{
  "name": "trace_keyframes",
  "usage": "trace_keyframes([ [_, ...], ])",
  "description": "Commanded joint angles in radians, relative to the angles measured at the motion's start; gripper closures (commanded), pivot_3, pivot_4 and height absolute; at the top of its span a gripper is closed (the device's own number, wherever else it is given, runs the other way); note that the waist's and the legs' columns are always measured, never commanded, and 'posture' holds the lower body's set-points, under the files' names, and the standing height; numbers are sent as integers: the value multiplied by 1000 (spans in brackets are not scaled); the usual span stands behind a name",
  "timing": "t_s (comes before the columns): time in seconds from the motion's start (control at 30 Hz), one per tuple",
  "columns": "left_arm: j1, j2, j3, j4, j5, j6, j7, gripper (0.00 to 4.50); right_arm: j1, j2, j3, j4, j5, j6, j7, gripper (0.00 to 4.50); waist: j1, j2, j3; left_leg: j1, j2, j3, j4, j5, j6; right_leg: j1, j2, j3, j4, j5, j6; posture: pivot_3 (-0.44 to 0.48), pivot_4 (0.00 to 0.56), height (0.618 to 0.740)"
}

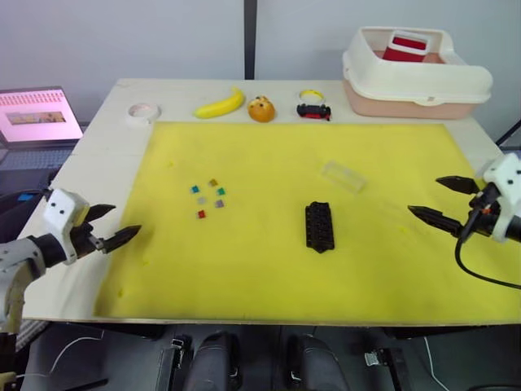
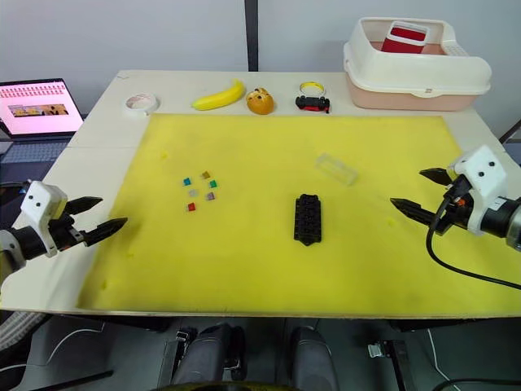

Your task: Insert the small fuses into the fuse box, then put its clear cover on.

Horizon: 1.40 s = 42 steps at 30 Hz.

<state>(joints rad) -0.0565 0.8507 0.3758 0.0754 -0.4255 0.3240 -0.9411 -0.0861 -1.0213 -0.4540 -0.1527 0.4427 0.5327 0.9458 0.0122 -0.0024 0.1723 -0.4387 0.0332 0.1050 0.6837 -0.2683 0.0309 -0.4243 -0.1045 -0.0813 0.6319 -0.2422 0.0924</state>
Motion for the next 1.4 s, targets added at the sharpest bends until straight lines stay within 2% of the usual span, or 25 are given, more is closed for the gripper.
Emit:
trace_keyframes([
  [0.03, -14, 14, 27, -30, -22, 16, -1, 0, -20, -2, -11, -13, 0, -12, -11, 40, 0, 0, 0, 0, 0, 0, 0, 0, 0, 0, 0, 0, 0, 0, 0, 0, 150, 740],
  [0.23, 30, 12, 27, -89, -39, 45, -34, 0, -37, 3, 10, -7, -10, -22, -21, 40, -2, 0, 0, 0, 0, 0, 0, 1, -2, 0, 0, 0, 0, 0, 0, 0, 150, 740],
  [0.33, 16, 9, 25, -90, -54, 70, -31, 0, -72, 35, 23, -1, -30, -93, -49, 40, -1, 0, 0, 0, 0, 0, 0, 1, -1, 0, 0, 0, 0, 0, 0, 0, 150, 740],
  [0.53, -17, -3, 15, -100, -74, 106, -24, 0, -91, 67, 45, 7, -36, -87, -80, 40, 0, 0, 0, 0, 0, 0, 0, 3, -6, 0, 0, 0, 0, 0, 0, 0, 150, 740],
  [0.73, -36, -13, -14, -98, -60, 63, -57, 0, -109, 84, 60, -25, 3, -49, -78, 40, -1, 0, 0, 0, 0, 0, 0, 3, -6, 0, 0, 0, 0, 0, 0, 0, 150, 740],
  [0.93, -116, 9, -48, -136, -175, 281, -85, 0, -142, 97, 70, -138, 136, 73, -52, 40, -1, 0, 0, 0, 0, 0, 0, 3, -6, 0, 0, 0, 0, 0, 0, 0, 150, 740],
  [1.03, -145, -1, -67, -157, -228, 397, -68, 0, -133, 124, 94, -256, 224, 128, -54, 40, -1, 0, 0, 0, 0, -1, 0, 3, -6, 0, 1, 0, 1, 0, 0, 0, 150, 740],
  [1.13, -201, -14, -85, -151, -319, 585, -39, 0, -164, 157, 129, -347, 319, 196, -80, 40, -1, 0, 0, 0, 1, -1, 0, 3, -6, 0, 1, 0, 1, 0, 0, 0, 150, 740],
  [1.23, -257, -6, -133, -120, -314, 673, -14, 0, -204, 163, 164, -387, 397, 247, -76, 40, 2, -1, 0, 0, 0, -1, 1, 3, -6, 0, 1, 0, 2, 0, 0, 0, 150, 740],
  [1.3, -316, -9, -145, -62, -333, 745, -9, 0, -233, 201, 206, -392, 418, 260, -102, 40, 1, -1, 0, 0, 0, -1, 1, 3, -6, 0, 1, 0, 2, 0, 0, 0, 150, 740],
  [1.4, -366, -7, -155, -11, -359, 805, -39, 0, -214, 218, 298, -412, 337, 217, -102, 40, 0, -3, -1, 0, -1, -1, 1, 3, -6, 0, 2, 0, 2, 0, 0, 0, 150, 740],
])
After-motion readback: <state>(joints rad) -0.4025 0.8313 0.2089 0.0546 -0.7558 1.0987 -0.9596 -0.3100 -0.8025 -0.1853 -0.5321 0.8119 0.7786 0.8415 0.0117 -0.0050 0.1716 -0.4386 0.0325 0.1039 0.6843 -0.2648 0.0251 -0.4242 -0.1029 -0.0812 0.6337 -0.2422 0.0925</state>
